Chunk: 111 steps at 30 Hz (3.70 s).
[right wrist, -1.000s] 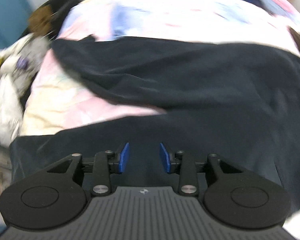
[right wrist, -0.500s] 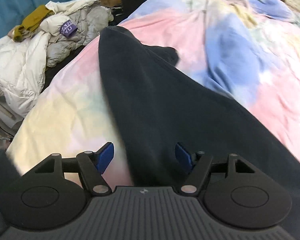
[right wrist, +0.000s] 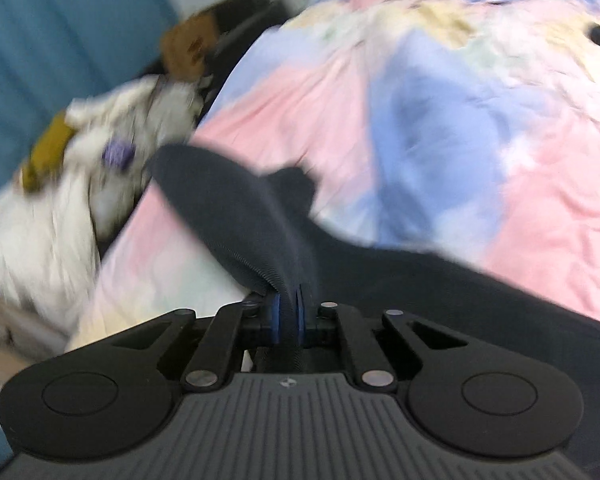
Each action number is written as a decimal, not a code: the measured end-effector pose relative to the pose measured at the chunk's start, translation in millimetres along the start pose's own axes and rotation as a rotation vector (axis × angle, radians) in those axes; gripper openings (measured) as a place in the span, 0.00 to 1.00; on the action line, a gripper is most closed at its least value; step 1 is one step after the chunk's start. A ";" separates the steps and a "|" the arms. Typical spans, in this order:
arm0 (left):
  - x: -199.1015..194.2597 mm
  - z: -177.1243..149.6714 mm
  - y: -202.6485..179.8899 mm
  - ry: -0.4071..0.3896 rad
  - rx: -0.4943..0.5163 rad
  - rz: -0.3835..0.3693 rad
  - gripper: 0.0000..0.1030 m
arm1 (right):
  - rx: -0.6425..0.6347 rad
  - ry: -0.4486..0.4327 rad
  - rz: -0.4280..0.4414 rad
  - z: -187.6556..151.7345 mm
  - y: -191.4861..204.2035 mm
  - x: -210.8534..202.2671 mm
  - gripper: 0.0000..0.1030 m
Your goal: Fold clothes
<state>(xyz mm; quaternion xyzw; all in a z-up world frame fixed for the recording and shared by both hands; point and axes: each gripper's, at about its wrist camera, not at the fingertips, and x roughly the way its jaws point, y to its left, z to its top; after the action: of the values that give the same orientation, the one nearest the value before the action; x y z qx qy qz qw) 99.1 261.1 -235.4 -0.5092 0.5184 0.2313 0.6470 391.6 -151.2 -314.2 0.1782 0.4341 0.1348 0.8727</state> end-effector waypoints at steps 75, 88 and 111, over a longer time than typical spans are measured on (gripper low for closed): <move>342.2 24.8 -402.6 0.150 0.906 -0.229 0.51 | 0.358 0.220 -0.316 -120.4 -134.8 -119.0 0.26; 242.6 58.6 -355.0 -0.090 0.701 -0.362 0.01 | 0.445 0.286 -0.259 -116.4 -128.4 -107.1 0.27; 78.7 121.7 -70.8 -0.203 0.166 -0.382 0.02 | 0.298 0.294 -0.238 -133.4 -36.5 -160.9 0.27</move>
<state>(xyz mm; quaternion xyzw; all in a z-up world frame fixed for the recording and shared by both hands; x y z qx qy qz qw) 238.7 326.0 -283.9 -0.5174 0.3618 0.1113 0.7675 192.7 -220.9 -290.2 0.2311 0.5895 -0.0099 0.7739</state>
